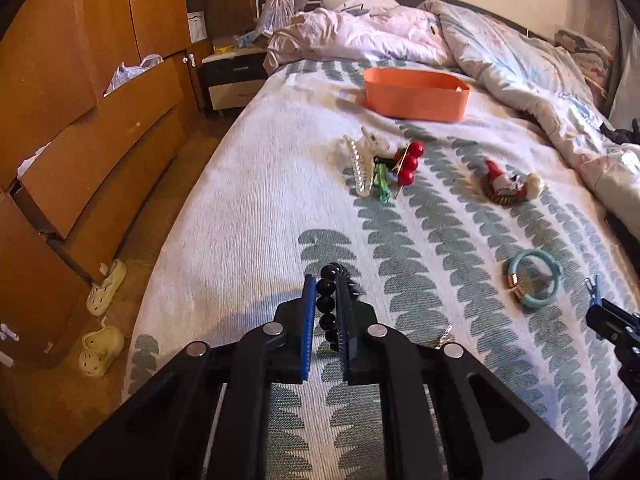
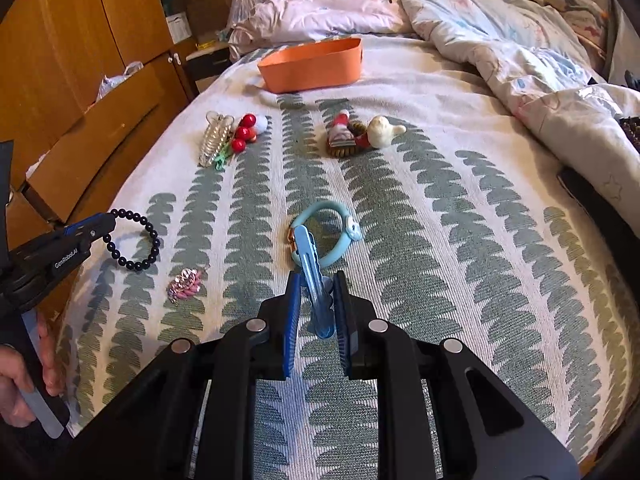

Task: Organize jewelry
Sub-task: 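Carry bracelet with left gripper toward hair clip while right gripper carries keychain toward santa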

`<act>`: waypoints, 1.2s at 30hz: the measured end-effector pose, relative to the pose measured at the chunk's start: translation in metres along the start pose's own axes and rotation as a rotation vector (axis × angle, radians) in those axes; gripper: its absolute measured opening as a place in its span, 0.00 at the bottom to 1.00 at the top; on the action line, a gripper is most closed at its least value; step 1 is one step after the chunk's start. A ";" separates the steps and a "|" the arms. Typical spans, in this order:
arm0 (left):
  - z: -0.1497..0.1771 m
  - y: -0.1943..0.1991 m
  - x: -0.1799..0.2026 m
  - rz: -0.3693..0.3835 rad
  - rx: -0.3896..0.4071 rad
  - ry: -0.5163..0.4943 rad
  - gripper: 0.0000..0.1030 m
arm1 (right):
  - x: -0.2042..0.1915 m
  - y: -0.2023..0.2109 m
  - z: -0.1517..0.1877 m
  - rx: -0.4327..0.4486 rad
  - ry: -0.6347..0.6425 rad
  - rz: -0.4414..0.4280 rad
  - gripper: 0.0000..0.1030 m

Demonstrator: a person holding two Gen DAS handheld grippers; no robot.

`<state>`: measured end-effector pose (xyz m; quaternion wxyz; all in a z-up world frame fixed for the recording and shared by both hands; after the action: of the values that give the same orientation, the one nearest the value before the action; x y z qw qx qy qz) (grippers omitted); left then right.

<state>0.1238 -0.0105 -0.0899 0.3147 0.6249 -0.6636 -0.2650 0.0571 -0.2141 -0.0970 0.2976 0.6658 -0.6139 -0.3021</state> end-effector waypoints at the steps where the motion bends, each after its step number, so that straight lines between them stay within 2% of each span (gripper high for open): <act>1: -0.003 0.003 0.001 0.004 0.009 0.001 0.10 | 0.000 0.002 -0.002 0.008 -0.002 -0.002 0.16; 12: -0.033 0.026 0.013 0.029 0.098 -0.014 0.10 | 0.008 0.018 -0.029 0.070 -0.026 -0.016 0.16; 21: -0.076 0.038 0.026 0.048 0.155 -0.051 0.10 | 0.025 0.027 -0.080 0.102 -0.019 -0.006 0.16; 25: -0.100 0.030 0.028 0.047 0.164 -0.057 0.10 | 0.038 0.012 -0.113 0.085 -0.002 0.004 0.16; 30: -0.118 0.001 0.034 0.059 0.130 -0.060 0.10 | 0.054 -0.024 -0.149 0.047 -0.003 0.014 0.16; 36: -0.133 -0.041 0.045 0.074 0.079 -0.076 0.10 | 0.067 -0.070 -0.161 -0.001 -0.009 0.005 0.17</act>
<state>0.2497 -0.0526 -0.0285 0.2738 0.6013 -0.7076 -0.2503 0.2296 -0.2717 -0.0495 0.2957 0.6628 -0.6168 -0.3045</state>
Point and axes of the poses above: each gripper's, at about its wrist camera, not at the fingertips, and y roughly against the way its jaws point, x to its right, z to its underside, the point moved 9 cm from there along -y, roughly the way its jaws point, and after that the axes turned 9 degrees about y, right-handed, at the moved point
